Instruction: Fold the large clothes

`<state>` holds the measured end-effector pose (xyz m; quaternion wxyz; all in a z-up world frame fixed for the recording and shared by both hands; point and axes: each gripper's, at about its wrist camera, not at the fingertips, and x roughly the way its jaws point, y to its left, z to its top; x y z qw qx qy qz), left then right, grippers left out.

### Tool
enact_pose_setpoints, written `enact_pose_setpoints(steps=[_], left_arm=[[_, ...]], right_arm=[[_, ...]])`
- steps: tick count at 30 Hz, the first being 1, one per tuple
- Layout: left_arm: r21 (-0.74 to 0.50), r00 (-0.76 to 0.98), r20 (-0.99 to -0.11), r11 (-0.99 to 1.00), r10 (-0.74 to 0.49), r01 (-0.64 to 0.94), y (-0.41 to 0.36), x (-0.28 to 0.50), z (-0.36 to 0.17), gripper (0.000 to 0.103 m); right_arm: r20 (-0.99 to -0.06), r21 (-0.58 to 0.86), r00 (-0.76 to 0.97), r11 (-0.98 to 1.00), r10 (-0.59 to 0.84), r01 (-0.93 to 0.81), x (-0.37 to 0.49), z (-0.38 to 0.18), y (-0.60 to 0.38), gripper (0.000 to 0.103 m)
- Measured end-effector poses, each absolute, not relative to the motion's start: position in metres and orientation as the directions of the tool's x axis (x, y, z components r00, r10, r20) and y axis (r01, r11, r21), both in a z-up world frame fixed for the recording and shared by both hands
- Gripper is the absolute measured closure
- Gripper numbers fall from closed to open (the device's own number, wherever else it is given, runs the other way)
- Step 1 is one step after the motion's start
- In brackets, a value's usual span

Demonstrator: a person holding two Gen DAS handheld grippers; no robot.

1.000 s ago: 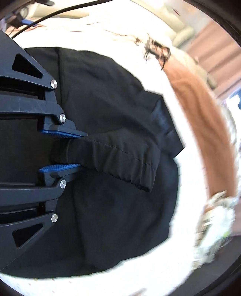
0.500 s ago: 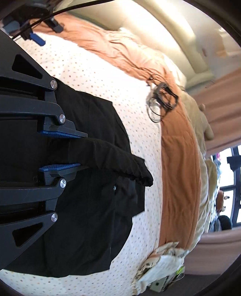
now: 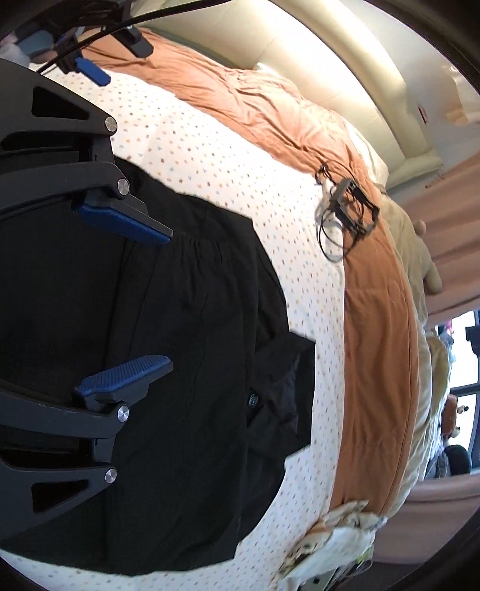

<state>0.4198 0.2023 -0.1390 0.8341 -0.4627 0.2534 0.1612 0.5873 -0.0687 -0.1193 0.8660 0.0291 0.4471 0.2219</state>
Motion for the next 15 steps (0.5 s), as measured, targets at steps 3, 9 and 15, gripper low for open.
enact_pose_setpoints(steps=[3, 9, 15], left_arm=[[-0.701, 0.833, -0.553, 0.535, 0.011, -0.472, 0.186, 0.412, -0.127, 0.007], [-0.605, 0.838, -0.545, 0.705, -0.027, -0.371, 0.124, 0.378, -0.099, 0.007], [-0.497, 0.852, -0.523, 0.808, 0.012, -0.316, 0.088, 0.32, -0.072, 0.007]], right_arm=[[-0.759, 0.226, 0.536, 0.921, 0.37, -0.316, 0.567, -0.108, -0.104, 0.04], [-0.739, 0.189, 0.605, 0.953, 0.298, -0.239, 0.521, -0.078, -0.18, 0.04], [-0.725, 0.224, 0.625, 0.958, 0.288, -0.181, 0.474, -0.059, -0.245, 0.04]])
